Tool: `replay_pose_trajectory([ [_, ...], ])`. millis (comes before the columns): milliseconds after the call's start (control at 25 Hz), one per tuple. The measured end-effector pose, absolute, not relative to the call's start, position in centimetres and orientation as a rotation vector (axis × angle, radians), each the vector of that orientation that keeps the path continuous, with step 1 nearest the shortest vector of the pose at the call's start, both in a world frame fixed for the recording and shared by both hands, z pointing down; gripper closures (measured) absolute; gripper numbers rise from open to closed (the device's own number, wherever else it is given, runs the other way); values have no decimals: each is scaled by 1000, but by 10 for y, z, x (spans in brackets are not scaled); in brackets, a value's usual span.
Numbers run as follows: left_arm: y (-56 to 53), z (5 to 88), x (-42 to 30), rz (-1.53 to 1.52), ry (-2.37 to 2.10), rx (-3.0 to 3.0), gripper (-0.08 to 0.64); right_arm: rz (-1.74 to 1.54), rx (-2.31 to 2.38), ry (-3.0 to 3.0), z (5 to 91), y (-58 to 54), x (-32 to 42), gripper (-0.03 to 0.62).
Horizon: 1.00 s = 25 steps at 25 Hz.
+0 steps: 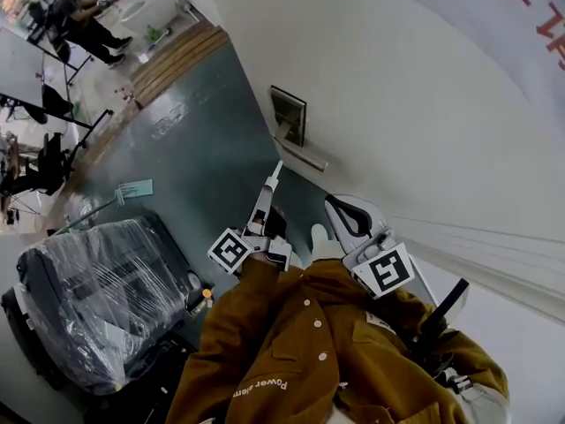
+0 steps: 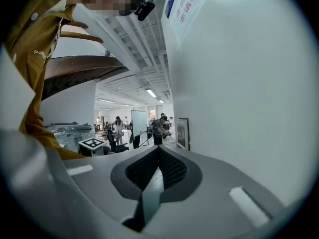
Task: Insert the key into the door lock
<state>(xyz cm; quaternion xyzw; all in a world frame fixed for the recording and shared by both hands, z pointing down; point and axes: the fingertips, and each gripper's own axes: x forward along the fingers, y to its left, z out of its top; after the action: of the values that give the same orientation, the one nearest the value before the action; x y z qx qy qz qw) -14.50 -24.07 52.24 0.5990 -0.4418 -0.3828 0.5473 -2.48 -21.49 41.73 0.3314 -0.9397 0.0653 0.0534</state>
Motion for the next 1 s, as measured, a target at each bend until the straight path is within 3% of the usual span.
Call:
replay_pose_trajectory([
  [1000, -323, 570, -142, -923, -906, 1365, 535, 229, 1138, -2791, 436, -223, -28, 586],
])
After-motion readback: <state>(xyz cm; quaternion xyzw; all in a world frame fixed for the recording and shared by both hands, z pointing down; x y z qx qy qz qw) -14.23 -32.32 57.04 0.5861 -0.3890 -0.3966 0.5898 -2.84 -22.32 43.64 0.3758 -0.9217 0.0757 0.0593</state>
